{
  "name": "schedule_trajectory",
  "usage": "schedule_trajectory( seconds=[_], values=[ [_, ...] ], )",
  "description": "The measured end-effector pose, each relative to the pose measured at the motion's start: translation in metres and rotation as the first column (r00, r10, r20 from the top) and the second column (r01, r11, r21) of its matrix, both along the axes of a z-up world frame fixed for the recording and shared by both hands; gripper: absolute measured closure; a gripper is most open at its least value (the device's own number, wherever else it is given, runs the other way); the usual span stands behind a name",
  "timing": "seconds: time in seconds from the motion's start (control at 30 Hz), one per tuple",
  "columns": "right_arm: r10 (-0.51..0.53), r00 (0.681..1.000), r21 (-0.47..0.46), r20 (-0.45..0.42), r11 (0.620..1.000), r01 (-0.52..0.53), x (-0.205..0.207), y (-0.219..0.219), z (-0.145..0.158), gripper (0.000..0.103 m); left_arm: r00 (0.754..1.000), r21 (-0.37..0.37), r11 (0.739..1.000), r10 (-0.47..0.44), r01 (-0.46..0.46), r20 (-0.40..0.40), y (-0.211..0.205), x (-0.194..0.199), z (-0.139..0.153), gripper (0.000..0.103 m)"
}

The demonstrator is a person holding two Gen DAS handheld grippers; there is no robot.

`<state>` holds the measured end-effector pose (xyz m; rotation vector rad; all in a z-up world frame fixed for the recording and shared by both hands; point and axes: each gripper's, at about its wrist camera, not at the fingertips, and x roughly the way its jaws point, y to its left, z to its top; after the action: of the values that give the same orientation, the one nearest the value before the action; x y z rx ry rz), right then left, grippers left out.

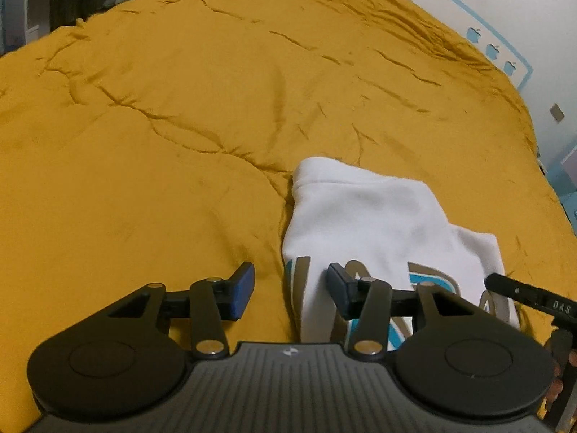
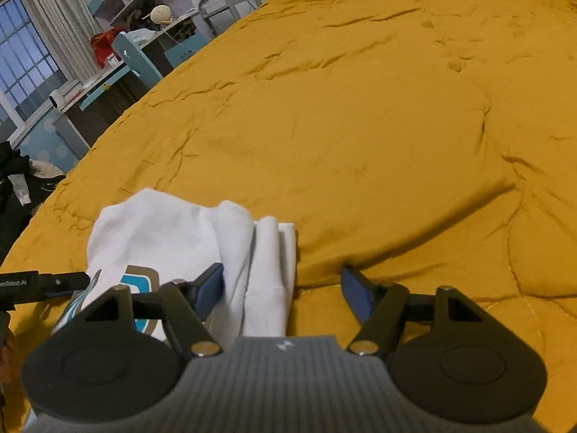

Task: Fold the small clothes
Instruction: 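Open both grippers and pull them back from the folded t-shirt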

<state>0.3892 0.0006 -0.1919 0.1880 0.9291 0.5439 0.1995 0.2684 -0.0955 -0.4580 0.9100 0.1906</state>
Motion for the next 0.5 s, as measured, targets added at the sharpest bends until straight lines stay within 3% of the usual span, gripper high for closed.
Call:
schedule_trajectory(
  seconds=[0.13, 0.27, 0.5],
  values=[
    [0.001, 0.995, -0.019, 0.100, 1.000, 0.001, -0.038, -0.004, 0.044, 0.038, 0.998, 0.048, 0.999, 0.001, -0.004, 0.064, -0.020, -0.027, 0.042, 0.045],
    [0.015, 0.979, -0.092, 0.201, 0.996, 0.004, -0.098, -0.001, 0.090, 0.030, 0.992, 0.152, 0.986, 0.046, -0.063, 0.117, -0.056, -0.076, 0.088, 0.020],
    [0.004, 0.970, -0.101, 0.243, 0.995, 0.021, -0.203, -0.007, 0.130, 0.022, 0.995, 0.240, 0.966, 0.082, -0.095, 0.065, -0.120, -0.146, 0.114, 0.019]
  ],
)
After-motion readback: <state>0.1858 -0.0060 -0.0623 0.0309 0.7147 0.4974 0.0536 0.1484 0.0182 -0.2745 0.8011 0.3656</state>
